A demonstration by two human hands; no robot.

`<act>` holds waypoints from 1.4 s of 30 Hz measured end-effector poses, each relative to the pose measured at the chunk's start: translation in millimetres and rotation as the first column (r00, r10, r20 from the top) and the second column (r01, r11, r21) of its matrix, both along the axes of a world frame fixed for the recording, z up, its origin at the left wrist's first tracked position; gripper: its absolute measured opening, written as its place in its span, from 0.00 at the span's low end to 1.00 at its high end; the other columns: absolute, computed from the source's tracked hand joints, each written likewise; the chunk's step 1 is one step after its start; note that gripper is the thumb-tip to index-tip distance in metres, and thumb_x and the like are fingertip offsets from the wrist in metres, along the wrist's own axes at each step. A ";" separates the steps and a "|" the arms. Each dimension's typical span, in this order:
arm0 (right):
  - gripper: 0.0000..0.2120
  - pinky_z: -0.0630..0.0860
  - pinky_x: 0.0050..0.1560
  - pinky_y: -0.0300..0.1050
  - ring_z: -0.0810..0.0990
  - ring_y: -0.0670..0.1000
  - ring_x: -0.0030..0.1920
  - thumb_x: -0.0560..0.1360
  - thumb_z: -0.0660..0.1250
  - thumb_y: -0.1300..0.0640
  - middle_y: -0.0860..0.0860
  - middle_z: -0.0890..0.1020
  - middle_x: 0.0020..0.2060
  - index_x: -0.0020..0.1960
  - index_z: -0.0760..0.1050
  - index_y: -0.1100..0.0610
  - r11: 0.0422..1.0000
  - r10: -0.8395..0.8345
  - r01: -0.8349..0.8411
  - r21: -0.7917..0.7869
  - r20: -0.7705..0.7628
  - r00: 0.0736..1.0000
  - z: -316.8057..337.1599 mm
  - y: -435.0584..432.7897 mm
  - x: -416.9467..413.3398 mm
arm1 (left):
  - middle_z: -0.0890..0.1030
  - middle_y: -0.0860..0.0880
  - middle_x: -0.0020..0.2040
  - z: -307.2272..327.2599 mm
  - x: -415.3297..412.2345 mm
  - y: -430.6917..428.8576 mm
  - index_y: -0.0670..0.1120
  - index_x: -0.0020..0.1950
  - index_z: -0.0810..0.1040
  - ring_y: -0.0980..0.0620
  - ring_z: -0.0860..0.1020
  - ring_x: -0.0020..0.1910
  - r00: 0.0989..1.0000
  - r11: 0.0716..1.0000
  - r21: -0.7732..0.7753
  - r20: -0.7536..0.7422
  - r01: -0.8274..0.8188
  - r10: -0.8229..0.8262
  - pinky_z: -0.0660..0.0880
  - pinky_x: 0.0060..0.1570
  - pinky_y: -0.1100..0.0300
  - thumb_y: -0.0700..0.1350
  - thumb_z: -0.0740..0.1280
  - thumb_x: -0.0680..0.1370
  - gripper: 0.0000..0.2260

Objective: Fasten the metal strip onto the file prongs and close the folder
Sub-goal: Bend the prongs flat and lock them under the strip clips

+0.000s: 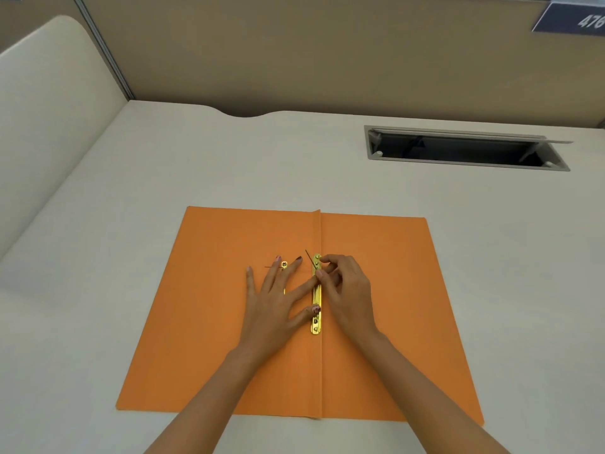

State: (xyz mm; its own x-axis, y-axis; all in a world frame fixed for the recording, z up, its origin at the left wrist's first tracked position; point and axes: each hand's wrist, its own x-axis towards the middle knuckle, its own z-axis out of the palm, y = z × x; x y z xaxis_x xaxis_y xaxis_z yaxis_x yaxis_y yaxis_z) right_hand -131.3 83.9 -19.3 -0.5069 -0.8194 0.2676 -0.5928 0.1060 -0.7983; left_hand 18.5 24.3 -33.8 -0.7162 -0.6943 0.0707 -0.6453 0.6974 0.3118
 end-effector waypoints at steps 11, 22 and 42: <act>0.04 0.70 0.40 0.28 0.75 0.44 0.38 0.72 0.74 0.58 0.51 0.78 0.43 0.46 0.81 0.56 0.992 0.125 -0.127 0.023 0.098 0.987 5.1 -7.9 -13.1 | 0.72 0.64 0.68 4.0 -4.4 1.3 0.60 0.64 0.74 0.56 0.56 0.76 0.966 0.993 0.115 -0.257 -0.001 0.030 0.44 0.75 0.46 0.70 0.56 0.71 0.26; 0.02 0.69 0.39 0.28 0.75 0.40 0.37 0.73 0.71 0.63 0.50 0.81 0.39 0.45 0.80 0.58 0.991 0.124 -0.127 0.041 0.053 0.991 6.3 -15.8 -21.0 | 0.65 0.68 0.71 6.1 -5.1 3.5 0.66 0.68 0.67 0.61 0.50 0.77 0.985 0.992 0.121 -0.166 -0.029 0.049 0.39 0.74 0.38 0.71 0.53 0.72 0.25; 0.02 0.74 0.39 0.35 0.78 0.48 0.36 0.71 0.72 0.67 0.53 0.82 0.38 0.42 0.80 0.62 1.000 0.024 -0.025 -0.005 -0.135 0.990 2.2 -24.2 -21.2 | 0.65 0.66 0.72 9.4 -5.5 5.3 0.66 0.69 0.66 0.59 0.51 0.77 0.990 0.997 0.072 -0.130 -0.038 0.047 0.42 0.73 0.35 0.68 0.55 0.74 0.24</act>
